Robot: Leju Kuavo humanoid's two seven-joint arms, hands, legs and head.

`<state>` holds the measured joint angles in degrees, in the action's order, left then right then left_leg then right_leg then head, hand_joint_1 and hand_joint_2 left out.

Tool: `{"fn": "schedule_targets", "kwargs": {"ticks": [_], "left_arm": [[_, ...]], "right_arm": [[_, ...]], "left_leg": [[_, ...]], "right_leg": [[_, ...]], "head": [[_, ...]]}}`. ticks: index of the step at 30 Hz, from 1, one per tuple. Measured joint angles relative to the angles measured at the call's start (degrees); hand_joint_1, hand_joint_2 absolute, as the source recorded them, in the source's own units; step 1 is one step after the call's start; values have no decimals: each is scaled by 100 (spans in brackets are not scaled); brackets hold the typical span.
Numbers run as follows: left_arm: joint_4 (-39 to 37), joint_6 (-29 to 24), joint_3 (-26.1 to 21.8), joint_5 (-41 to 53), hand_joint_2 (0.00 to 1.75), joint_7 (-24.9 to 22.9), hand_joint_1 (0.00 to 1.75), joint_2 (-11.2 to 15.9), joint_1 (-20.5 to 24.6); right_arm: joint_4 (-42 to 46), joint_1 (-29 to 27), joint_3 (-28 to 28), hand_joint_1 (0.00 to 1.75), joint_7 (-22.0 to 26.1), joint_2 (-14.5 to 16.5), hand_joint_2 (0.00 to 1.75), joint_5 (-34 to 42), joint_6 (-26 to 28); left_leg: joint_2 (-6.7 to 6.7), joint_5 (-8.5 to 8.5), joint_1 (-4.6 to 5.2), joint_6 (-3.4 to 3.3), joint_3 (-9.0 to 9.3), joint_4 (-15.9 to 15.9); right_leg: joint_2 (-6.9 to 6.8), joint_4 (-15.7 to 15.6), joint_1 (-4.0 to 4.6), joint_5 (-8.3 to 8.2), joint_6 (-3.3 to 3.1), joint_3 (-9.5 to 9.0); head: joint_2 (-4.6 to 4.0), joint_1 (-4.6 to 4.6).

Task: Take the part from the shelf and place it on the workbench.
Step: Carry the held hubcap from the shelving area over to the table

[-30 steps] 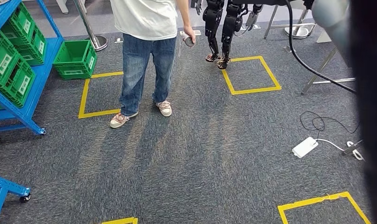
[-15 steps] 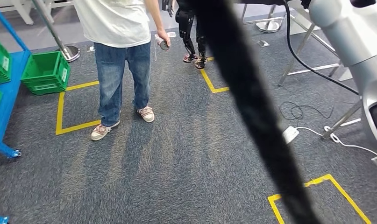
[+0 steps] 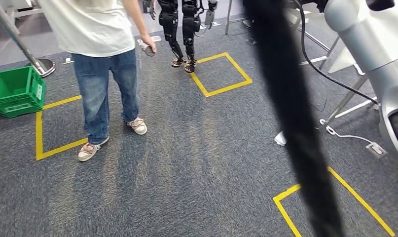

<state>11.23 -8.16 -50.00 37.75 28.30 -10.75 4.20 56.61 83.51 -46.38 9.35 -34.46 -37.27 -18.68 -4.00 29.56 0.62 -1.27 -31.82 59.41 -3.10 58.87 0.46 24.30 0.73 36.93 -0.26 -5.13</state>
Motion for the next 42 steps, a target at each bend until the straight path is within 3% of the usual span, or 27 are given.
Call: {"fn": "schedule_targets", "kwargs": {"ticks": [2, 4, 6, 8, 9, 10, 12, 14, 15, 17, 19, 20, 22, 24, 25, 26, 28, 29, 31, 33, 35, 36, 38, 39, 40, 41, 42], "left_arm": [[1, 7, -1, 7, 175, -1, 0, -2, 3], [3, 8, -1, 10, 175, 2, 0, -4, 8], [3, 28, -1, 10, 175, 2, 0, -4, 8], [1, 78, -1, 11, 175, -5, 0, -4, -6], [-1, 99, -1, 11, 175, -10, 0, -4, -13], [-2, 119, -1, 12, 175, -15, 0, -4, -17], [-3, 140, -2, 16, 175, -26, 0, -2, -20], [-7, 156, -1, 21, 175, -42, 0, -3, -21], [-9, 160, -1, 23, 175, -48, 0, -5, -21], [-10, 164, -1, 24, 175, -52, 0, -8, -16], [-7, 169, -2, 25, 175, -49, 0, -8, -15], [-4, 172, -3, 26, 175, -45, 0, -8, -15], [-2, 175, -3, 27, 175, -38, 0, -8, -15], [-2, 178, -4, 28, 175, -37, 0, -7, -22], [-2, 178, -4, 28, 175, -38, 0, -6, -26], [-2, 178, -5, 28, 175, -38, 0, -7, -28], [-3, 182, -5, 30, 175, -40, 0, -9, -27], [-3, 186, -5, 31, 175, -42, 0, -9, -24], [-1, 195, -5, 37, 175, -49, 0, -8, -18], [2, 203, -5, 45, 175, -52, 0, -14, -12], [3, 211, -5, 51, 175, -51, 0, -21, -8], [3, 213, -5, 54, 175, -51, 0, -21, -6], [2, 215, -5, 59, 175, -52, 0, -21, -11], [2, 215, -5, 63, 175, -53, 0, -21, -18], [2, 215, -5, 69, 175, -54, 0, -20, -23], [2, 214, -5, 74, 175, -57, 0, -19, -27], [2, 201, -5, 80, 175, -73, 0, -15, -28]], "right_arm": [[-4, 19, 2, 175, 7, -5, 175, -20, -37], [-5, 54, 12, 175, 14, -8, 175, -26, -50], [-7, 84, 23, 175, 24, 5, 175, -34, -54], [-9, 82, 26, 175, 36, 31, 175, -40, -59], [-10, 76, 26, 175, 43, 41, 175, -40, -60], [-11, 73, 26, 175, 49, 48, 175, -42, -60], [-16, 72, 26, 175, 56, 49, 175, -46, -60], [-26, 80, 26, 175, 59, 60, 175, -51, -60], [-31, 80, 26, 175, 60, 66, 175, -51, -60], [-39, 70, 26, 175, 59, 68, 175, -53, -59], [-49, 62, 31, 175, 57, 59, 175, -55, -53], [-53, 66, 36, 175, 58, 57, 175, -58, -48], [-66, 63, 46, 175, 60, 65, 175, -68, -43], [-90, 34, 48, 175, 60, 69, 175, -78, -44], [-104, 23, 48, 175, 59, 69, 175, -83, -44], [-113, 19, 49, 175, 59, 69, 175, -90, -45], [-126, 26, 52, 175, 60, 71, 175, -108, -45], [-136, 35, 55, 175, 59, 74, 175, -115, -48], [-157, 46, 58, 175, 60, 85, 175, -125, -52], [-168, 57, 66, 175, 61, 92, 175, -128, -48], [-172, 80, 78, 175, 62, 99, 175, -128, -40], [-173, 88, 81, 175, 64, 115, 175, -129, -39], [-175, 82, 84, 175, 67, 149, 175, -130, -37], [-176, 64, 85, 175, 68, 168, 175, -132, -33], [-177, 46, 85, 175, 68, 177, 175, -135, -25], [-179, 33, 85, 175, 66, 184, 175, -141, -12], [-180, 24, 85, 175, 63, 191, 175, -154, 10]], "left_leg": [[-90, 44, 11, 52, 50, -23], [14, 145, 2, 110, 30, 115], [257, 394, -23, 157, -272, 716], [361, 606, -44, 185, -750, 1475], [371, 576, -53, 193, -909, 1653], [377, 425, -62, 199, -955, 1602], [476, -110, -98, 212, -739, 903], [652, -381, -126, 204, -447, 229], [698, -368, -125, 177, -375, 87], [635, -291, -104, 81, -294, 25], [542, -250, -98, -11, -210, -10], [504, -220, -97, -47, -158, -21], [421, -133, -77, -94, -66, -32], [333, -27, -52, -110, 42, -32], [288, 33, -39, -114, 114, -32], [242, 98, -26, -116, 198, -32], [153, 244, -4, -108, 383, -35], [114, 312, 3, -87, 452, -44], [30, 404, 11, -20, 562, -70], [-14, 395, 7, 52, 630, 26], [121, 339, -9, 103, 487, 451], [224, 385, -23, 125, 274, 775], [354, 681, -51, 162, -248, 1357], [371, 858, -62, 180, -476, 1499], [375, 953, -70, 194, -628, 1489], [383, 898, -78, 206, -706, 1323], [410, 661, -91, 221, -730, 1035]], "right_leg": [[115, -23, 4, 14, -48, -28], [208, -63, -36, 28, -103, -100], [288, -86, -67, 66, -162, -173], [408, -84, -72, 121, -183, -213], [477, -83, -75, 151, -177, -239], [544, -81, -80, 183, -161, -277], [657, -73, -101, 266, -114, -379], [774, -55, -109, 343, -43, -431], [831, -51, -118, 353, -2, -429], [915, -40, -134, 332, 74, -419], [756, 137, -131, 339, 121, -331], [625, 359, -124, 383, 137, -198], [404, 1054, -109, 562, 155, 266], [365, 1551, -109, 679, 149, 707], [357, 1524, -106, 610, 132, 795], [342, 1296, -97, 435, 106, 773], [226, 537, -47, -75, 34, 544], [154, 255, -10, -192, -2, 446], [101, 31, 56, -217, -74, 331], [197, -22, 52, -174, -151, 180], [279, -50, 15, -94, -222, -9], [317, -58, 3, -33, -248, -95], [434, -57, -8, 92, -260, -223], [503, -56, -15, 155, -250, -287], [569, -54, -25, 216, -234, -358], [625, -48, -39, 281, -214, -440], [674, -39, -57, 353, -189, -526]], "head": [[0, 0], [0, 10], [0, 22], [0, 25], [0, 25], [0, 26], [0, 26], [0, 32], [0, 33], [0, 38], [0, 30], [0, 25], [0, 17], [0, 16], [0, 16], [0, 17], [0, 24], [0, 31], [0, 48], [0, 64], [0, 90], [0, 103], [0, 125], [0, 129], [0, 132], [0, 133], [0, 133]]}}
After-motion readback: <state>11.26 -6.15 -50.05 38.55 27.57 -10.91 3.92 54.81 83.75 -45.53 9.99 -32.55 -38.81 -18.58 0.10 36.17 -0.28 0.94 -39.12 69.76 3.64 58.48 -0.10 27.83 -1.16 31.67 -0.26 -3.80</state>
